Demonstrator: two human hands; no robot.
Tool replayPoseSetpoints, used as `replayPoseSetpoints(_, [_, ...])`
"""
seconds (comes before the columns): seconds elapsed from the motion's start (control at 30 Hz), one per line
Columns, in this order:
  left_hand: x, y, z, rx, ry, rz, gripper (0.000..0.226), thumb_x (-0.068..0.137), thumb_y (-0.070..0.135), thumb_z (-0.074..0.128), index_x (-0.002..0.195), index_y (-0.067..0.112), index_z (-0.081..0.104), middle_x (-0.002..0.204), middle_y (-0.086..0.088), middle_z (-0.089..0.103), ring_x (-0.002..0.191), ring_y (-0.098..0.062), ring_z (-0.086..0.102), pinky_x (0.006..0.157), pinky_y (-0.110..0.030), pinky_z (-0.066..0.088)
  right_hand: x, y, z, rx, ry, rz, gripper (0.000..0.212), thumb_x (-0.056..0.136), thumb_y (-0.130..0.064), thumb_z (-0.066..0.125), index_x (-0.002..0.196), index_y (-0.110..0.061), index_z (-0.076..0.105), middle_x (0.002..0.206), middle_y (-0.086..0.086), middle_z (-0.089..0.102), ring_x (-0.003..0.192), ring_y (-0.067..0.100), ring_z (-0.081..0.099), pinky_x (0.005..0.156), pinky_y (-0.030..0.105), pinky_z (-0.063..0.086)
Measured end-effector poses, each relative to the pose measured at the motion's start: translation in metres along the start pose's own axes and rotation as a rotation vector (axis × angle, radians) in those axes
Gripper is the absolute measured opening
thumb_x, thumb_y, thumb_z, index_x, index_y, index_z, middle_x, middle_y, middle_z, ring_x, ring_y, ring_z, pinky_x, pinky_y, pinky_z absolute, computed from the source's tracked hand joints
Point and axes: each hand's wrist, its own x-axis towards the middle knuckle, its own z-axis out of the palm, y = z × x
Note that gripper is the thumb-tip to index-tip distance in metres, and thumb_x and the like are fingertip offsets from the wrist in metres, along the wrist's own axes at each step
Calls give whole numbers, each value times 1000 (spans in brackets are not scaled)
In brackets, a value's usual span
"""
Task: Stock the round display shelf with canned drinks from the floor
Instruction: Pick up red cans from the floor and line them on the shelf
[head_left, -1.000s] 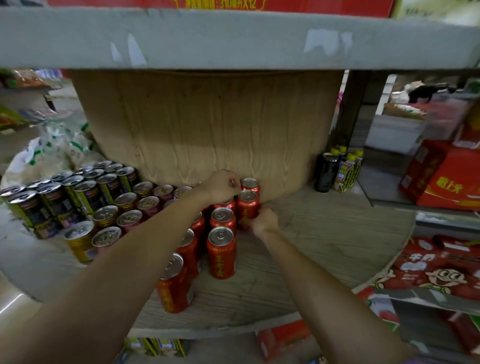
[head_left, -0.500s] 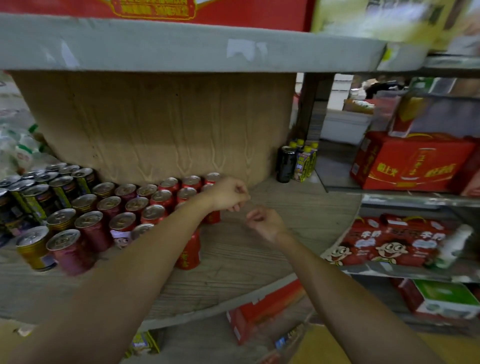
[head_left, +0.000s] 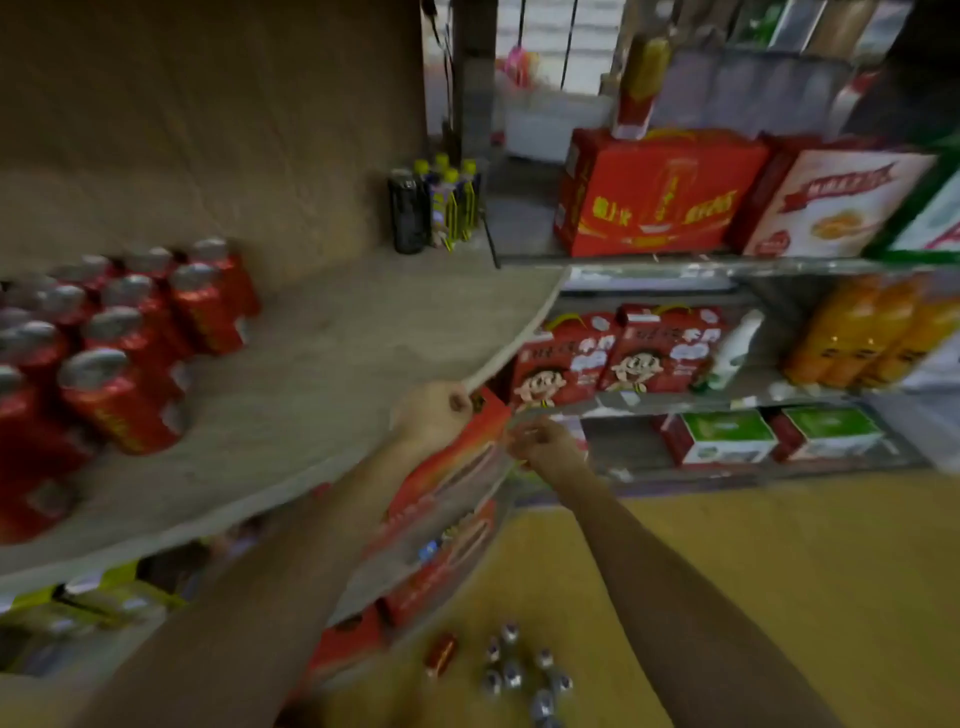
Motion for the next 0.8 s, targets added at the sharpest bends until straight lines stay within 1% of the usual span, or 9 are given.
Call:
replayPoseSetpoints(0.07, [-4,-2,26,126,182,51,9,87,24,59,89,21,68,89,-7,71,84,-29,68,72,-34,52,-8,44,0,44,-7,67,15,86,-6,68,95,-15,62,89,5,64,84,23,61,80,35,53])
replayPoseSetpoints(0.2, [-50,-22,102,158,-62,124,15,89,22,57,100,13,62,93,-8,68,77,-27,62,62,-32,43,-24,123,20,66,-131,225,18,85,-2,66,85,-20,63,85,0,65,77,14,62,69,26,53])
replayPoseSetpoints(0.3, [-78,-77,153,100,-177,-67,18,92,21,55,98,6,63,92,-14,68,84,-32,63,69,-37,47,-26,173,48,64,-81,267,24,75,6,68,74,-17,65,63,-9,62,53,2,55,58,22,47])
replayPoseSetpoints(0.37, [-99,-119,184,76,-270,-232,11,88,16,53,87,6,58,89,-20,66,84,-36,62,67,-37,43,-33,208,70,32,-116,290,25,72,9,68,72,-15,66,66,-10,62,48,-3,54,55,20,44])
replayPoseSetpoints(0.43, [-117,-156,206,49,-269,-383,10,85,14,50,85,8,58,92,-21,66,88,-37,62,65,-33,37,-38,241,94,53,-139,345,25,72,13,66,73,-12,64,64,-11,62,42,-6,53,46,15,40])
replayPoseSetpoints(0.5, [-133,-190,223,22,-240,-514,22,85,12,50,98,0,63,100,-23,67,94,-36,62,73,-35,44,-43,272,119,5,-162,361,32,72,10,68,67,-21,60,58,-16,60,44,-5,53,48,15,39])
replayPoseSetpoints(0.57, [-144,-226,242,30,-201,-605,21,85,6,53,102,1,64,104,-21,67,98,-35,62,74,-32,44,-44,309,148,-40,-213,364,32,70,3,70,69,-27,59,62,-15,61,50,-3,54,54,21,41])
replayPoseSetpoints(0.7, [-161,-298,290,24,-223,-726,20,84,9,58,102,7,64,104,-12,68,99,-30,62,71,-24,35,-55,384,211,-20,-195,466,23,67,-6,69,75,-27,62,73,-2,69,67,20,65,60,31,48])
replayPoseSetpoints(0.8, [-173,-347,334,-6,-256,-788,24,84,15,58,106,9,63,105,-9,68,98,-27,63,69,-23,39,-64,439,262,-36,-199,524,22,71,-5,69,87,-20,67,84,2,71,77,21,66,64,28,48])
